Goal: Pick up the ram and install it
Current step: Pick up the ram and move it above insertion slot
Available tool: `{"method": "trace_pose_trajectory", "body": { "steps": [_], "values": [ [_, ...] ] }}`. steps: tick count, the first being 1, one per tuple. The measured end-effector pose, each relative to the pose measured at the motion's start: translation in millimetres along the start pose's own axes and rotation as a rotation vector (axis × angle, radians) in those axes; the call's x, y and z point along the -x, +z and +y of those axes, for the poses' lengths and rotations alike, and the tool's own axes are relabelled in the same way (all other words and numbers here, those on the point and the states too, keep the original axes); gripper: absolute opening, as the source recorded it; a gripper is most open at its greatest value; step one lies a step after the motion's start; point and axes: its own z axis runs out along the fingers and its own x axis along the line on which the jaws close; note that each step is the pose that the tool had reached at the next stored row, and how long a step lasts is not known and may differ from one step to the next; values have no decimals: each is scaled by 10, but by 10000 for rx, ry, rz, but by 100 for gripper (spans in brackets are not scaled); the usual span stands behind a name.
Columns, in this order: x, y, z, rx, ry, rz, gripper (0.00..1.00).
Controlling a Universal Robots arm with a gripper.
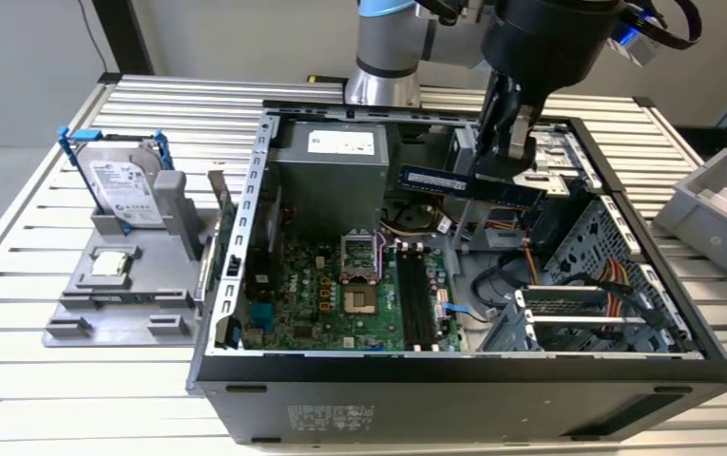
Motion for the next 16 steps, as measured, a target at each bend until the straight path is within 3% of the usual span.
{"method": "trace_pose_trajectory", "body": {
  "steps": [11, 16],
  "values": [
    [0, 0, 0, -1, 24, 0, 0],
    [0, -1, 0, -3, 224, -5, 0]
  ]
}}
